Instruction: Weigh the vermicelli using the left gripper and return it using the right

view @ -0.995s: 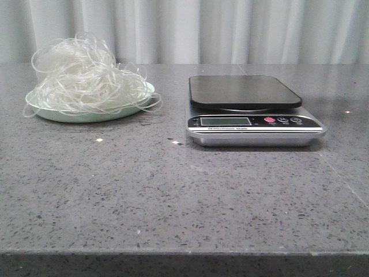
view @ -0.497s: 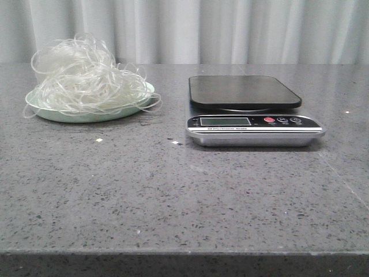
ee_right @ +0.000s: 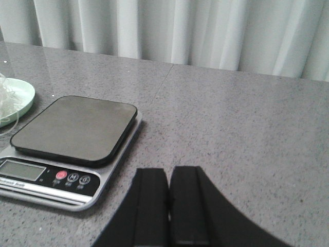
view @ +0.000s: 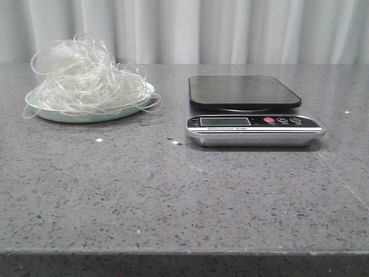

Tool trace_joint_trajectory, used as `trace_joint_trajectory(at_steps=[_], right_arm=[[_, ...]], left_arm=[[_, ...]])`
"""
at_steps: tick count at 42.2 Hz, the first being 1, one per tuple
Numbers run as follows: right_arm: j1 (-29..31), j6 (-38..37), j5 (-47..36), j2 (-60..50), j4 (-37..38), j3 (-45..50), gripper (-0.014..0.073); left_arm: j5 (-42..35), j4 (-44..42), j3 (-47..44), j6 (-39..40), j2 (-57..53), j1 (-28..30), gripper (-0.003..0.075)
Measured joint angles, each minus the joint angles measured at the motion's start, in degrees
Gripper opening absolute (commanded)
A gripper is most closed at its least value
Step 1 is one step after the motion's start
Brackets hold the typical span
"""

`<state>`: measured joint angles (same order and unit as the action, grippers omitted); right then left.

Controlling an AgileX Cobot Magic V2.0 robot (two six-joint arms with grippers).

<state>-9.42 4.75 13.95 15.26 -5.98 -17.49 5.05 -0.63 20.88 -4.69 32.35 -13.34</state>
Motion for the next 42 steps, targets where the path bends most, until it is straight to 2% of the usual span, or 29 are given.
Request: trace_joint_trajectory(at_steps=[11, 42], right_arm=[[0.0, 0.0, -1.5, -5.8, -0.5, 6.3, 0.0155], [0.0, -0.1, -2.9, -5.9, -0.6, 6.5, 0.0151]], left_arm=[[-0.1, 0.0, 0.0, 0.0, 0.0, 0.0, 0.0137], [-0.1, 0.1, 0.0, 0.0, 0.0, 0.0, 0.0137]])
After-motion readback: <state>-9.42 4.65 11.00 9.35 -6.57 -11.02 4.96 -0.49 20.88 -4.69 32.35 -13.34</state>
